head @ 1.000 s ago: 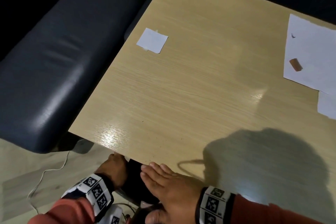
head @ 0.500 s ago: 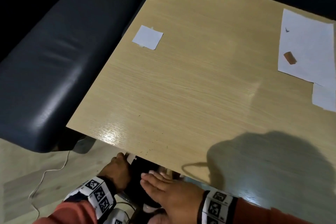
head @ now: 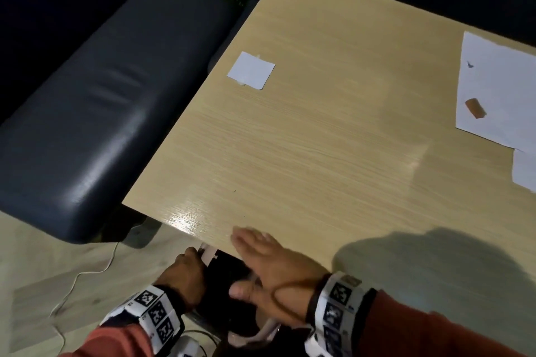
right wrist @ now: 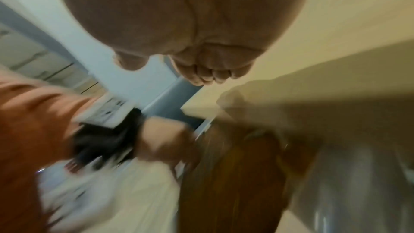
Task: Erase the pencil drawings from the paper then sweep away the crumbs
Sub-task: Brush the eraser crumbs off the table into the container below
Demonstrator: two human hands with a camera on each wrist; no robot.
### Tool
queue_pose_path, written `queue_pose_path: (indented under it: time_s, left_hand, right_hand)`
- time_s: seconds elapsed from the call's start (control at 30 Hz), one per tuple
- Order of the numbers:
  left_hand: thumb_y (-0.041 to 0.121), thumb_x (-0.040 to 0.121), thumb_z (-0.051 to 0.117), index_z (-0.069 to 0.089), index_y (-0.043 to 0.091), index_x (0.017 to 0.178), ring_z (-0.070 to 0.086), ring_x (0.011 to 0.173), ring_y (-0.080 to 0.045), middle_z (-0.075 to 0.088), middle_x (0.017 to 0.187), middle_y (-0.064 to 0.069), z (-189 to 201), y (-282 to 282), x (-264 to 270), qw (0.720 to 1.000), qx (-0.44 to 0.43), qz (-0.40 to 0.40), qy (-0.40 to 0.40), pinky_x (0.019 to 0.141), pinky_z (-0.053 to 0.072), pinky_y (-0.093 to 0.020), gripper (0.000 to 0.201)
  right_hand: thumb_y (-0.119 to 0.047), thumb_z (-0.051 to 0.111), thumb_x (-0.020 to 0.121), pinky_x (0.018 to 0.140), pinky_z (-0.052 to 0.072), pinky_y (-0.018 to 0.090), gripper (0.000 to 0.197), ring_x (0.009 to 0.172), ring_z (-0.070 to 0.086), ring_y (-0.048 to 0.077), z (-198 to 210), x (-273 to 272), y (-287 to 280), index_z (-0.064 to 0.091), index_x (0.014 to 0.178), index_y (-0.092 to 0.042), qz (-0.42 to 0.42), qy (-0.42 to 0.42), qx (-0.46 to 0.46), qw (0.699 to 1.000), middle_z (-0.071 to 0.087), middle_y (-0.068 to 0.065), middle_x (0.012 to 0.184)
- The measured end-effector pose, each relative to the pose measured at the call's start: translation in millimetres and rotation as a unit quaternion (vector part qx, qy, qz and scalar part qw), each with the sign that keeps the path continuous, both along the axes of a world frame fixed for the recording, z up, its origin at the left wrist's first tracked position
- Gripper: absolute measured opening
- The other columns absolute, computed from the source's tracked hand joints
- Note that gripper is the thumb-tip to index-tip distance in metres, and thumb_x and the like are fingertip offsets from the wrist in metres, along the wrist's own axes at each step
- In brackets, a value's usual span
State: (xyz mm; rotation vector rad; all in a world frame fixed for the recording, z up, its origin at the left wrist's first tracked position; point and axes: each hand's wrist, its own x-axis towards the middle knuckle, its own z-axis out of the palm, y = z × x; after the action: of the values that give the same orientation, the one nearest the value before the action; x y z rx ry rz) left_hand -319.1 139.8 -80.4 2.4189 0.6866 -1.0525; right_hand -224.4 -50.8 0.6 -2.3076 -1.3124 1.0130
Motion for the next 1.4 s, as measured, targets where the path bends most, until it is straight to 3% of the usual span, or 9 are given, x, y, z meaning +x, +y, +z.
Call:
queue_pose_path:
  time_s: [0.13,0.27,0.4,0.53,0.77,0.87,1.07,1.23,1.4]
  left_hand:
    - [0.016,0.095,0.040,0.037,0.007,0.109,0.059,0.110,-0.031,0.054,0.120,-0.017,0.2,3.8,-1.4,1.000,-0.010,0.022,-0.001,0.085,0.044,-0.032,0.017]
    - [0.019,0.096,0.040,0.035,0.011,0.103,0.060,0.105,-0.028,0.055,0.118,-0.014,2.8,9.1,-0.9,1.000,-0.010,0.018,-0.007,0.075,0.041,-0.028,0.012]
    - [0.013,0.096,0.036,0.034,0.010,0.104,0.060,0.104,-0.028,0.054,0.117,-0.014,3.6,16.6,-2.4,1.000,-0.003,0.005,-0.002,0.078,0.043,-0.029,0.009]
    - [0.015,0.095,0.038,0.033,0.013,0.098,0.061,0.103,-0.029,0.056,0.116,-0.015,2.1,22.2,-3.3,0.999,-0.013,0.040,-0.006,0.073,0.038,-0.028,0.006]
    - [0.019,0.095,0.041,0.033,0.013,0.103,0.059,0.107,-0.026,0.054,0.118,-0.013,3.0,31.1,-0.8,0.999,-0.014,0.041,-0.011,0.075,0.038,-0.026,0.013]
    - [0.013,0.095,0.037,0.033,0.012,0.104,0.059,0.108,-0.028,0.053,0.119,-0.015,2.7,34.6,-1.7,0.999,-0.019,0.044,-0.008,0.078,0.041,-0.027,0.010]
    - [0.017,0.094,0.041,0.033,0.014,0.099,0.059,0.104,-0.027,0.054,0.115,-0.013,0.0,37.7,-4.1,0.998,-0.029,0.060,-0.015,0.075,0.038,-0.026,0.010]
    - [0.017,0.094,0.040,0.034,0.015,0.101,0.062,0.103,-0.027,0.055,0.116,-0.013,-5.9,41.3,-7.2,0.998,-0.029,0.063,-0.015,0.077,0.043,-0.028,0.009]
    - [0.012,0.093,0.039,0.031,0.016,0.101,0.061,0.104,-0.028,0.053,0.114,-0.013,-1.2,38.2,-9.9,0.997,-0.036,0.062,-0.012,0.076,0.040,-0.026,0.012]
  right_hand:
    - [-0.074,0.012,0.078,0.114,-0.017,0.033,0.095,0.136,-0.031,0.014,-7.9,37.7,13.0,-0.017,0.147,-0.015,-0.044,-0.073,-0.014,0.996,-0.031,0.000,0.150]
    - [-0.067,0.006,0.089,0.112,-0.017,0.027,0.081,0.137,-0.030,0.017,-27.4,-25.5,-0.5,0.000,0.149,-0.013,0.127,-0.050,-0.054,0.989,-0.030,0.002,0.151]
    - [-0.066,0.026,0.088,0.110,-0.008,0.020,0.074,0.141,-0.010,0.001,3.2,18.9,14.7,0.006,0.150,-0.030,0.009,0.026,0.048,0.998,-0.005,-0.016,0.155]
    - [-0.065,0.021,0.090,0.114,-0.010,0.030,0.082,0.140,-0.021,0.010,4.5,95.9,51.3,-0.013,0.148,-0.018,-0.093,-0.039,-0.046,0.994,-0.024,-0.004,0.154]
    - [-0.065,0.003,0.090,0.106,-0.020,0.018,0.078,0.133,-0.036,0.010,-30.2,-10.8,29.5,-0.004,0.149,-0.013,0.168,-0.056,0.008,0.984,-0.041,-0.008,0.142]
    - [-0.069,0.016,0.088,0.097,-0.020,0.011,0.081,0.133,-0.024,0.000,-3.5,23.6,34.1,-0.008,0.149,-0.020,0.065,0.083,-0.023,0.994,-0.031,-0.020,0.135]
    - [-0.065,0.023,0.090,0.113,-0.015,0.032,0.085,0.135,-0.032,0.013,-2.9,85.5,57.9,-0.019,0.146,-0.016,-0.071,-0.016,-0.060,0.996,-0.033,-0.005,0.146]
    - [-0.045,0.021,0.094,0.111,0.031,0.035,0.057,0.141,-0.002,0.018,-20.8,-17.0,39.3,0.034,0.141,-0.016,0.094,0.001,-0.085,0.992,0.038,-0.001,0.148]
    - [-0.057,0.034,0.093,0.106,-0.012,0.024,0.081,0.138,-0.018,0.005,20.9,78.7,56.5,-0.013,0.148,-0.022,-0.005,0.025,-0.013,1.000,-0.021,-0.006,0.154]
